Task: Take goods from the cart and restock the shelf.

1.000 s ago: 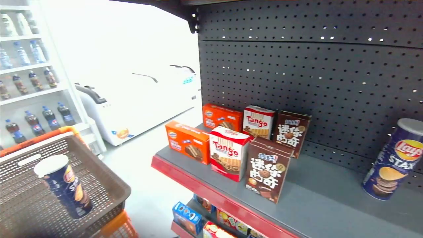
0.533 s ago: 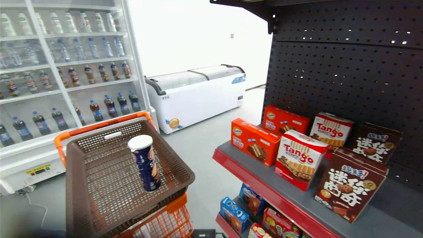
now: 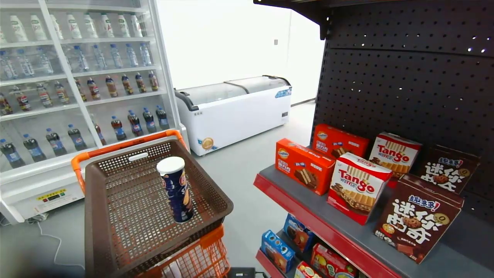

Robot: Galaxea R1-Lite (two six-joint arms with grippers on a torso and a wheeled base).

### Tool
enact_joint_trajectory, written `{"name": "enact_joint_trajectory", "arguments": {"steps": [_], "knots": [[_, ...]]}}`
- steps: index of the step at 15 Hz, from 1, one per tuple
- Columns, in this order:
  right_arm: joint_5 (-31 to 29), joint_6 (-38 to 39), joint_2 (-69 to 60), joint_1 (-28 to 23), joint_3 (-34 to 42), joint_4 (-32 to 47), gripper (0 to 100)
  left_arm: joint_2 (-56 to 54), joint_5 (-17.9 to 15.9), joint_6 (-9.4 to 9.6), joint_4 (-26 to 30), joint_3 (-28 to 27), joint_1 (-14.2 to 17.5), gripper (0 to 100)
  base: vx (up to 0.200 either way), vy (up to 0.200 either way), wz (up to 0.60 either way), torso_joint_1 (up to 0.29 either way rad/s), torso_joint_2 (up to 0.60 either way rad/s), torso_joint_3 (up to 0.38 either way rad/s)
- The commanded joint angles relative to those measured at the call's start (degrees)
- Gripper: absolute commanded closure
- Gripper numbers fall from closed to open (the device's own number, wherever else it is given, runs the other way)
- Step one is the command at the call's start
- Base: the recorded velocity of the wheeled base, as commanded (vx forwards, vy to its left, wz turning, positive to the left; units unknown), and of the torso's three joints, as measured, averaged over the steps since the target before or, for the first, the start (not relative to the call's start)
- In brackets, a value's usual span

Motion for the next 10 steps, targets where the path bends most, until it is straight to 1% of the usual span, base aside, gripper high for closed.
{"name": "enact_joint_trajectory", "arguments": {"steps": [1, 3, 5, 7, 9, 10], "knots": [[0.0, 0.0, 0.1, 0.0, 0.0, 0.0, 0, 16.5, 0.1, 0.46, 1.1, -8.2, 0.0, 0, 0.0, 0.0, 0.0, 0.0, 0.0, 0.0], [0.0, 0.0, 0.1, 0.0, 0.0, 0.0, 0, 26.5, 0.6, 0.37, 0.8, -11.7, 0.3, 0, 0.0, 0.0, 0.0, 0.0, 0.0, 0.0], [0.0, -0.1, 0.1, 0.0, 0.0, 0.0, 0, 34.4, 1.1, 0.02, 0.6, -14.0, 0.2, 0, 0.0, 0.0, 0.0, 0.0, 0.0, 0.0], [0.0, -0.1, 0.1, 0.0, 0.0, 0.0, 0, 44.6, 0.8, 0.19, -4.8, -16.9, 0.7, 0, 0.0, 0.0, 0.0, 0.0, 0.0, 0.0], [0.0, 0.0, 0.1, 0.0, 0.0, 0.0, 0, 50.0, 0.3, 0.9, -6.0, -18.0, -0.2, 0, 0.0, 0.0, 0.0, 0.0, 0.0, 0.0], [0.0, -0.1, 0.1, 0.0, 0.0, 0.0, 0, 54.5, 0.1, 1.95, -8.1, -18.1, -1.5, 0, 0.0, 0.0, 0.0, 0.0, 0.0, 0.0]]}}
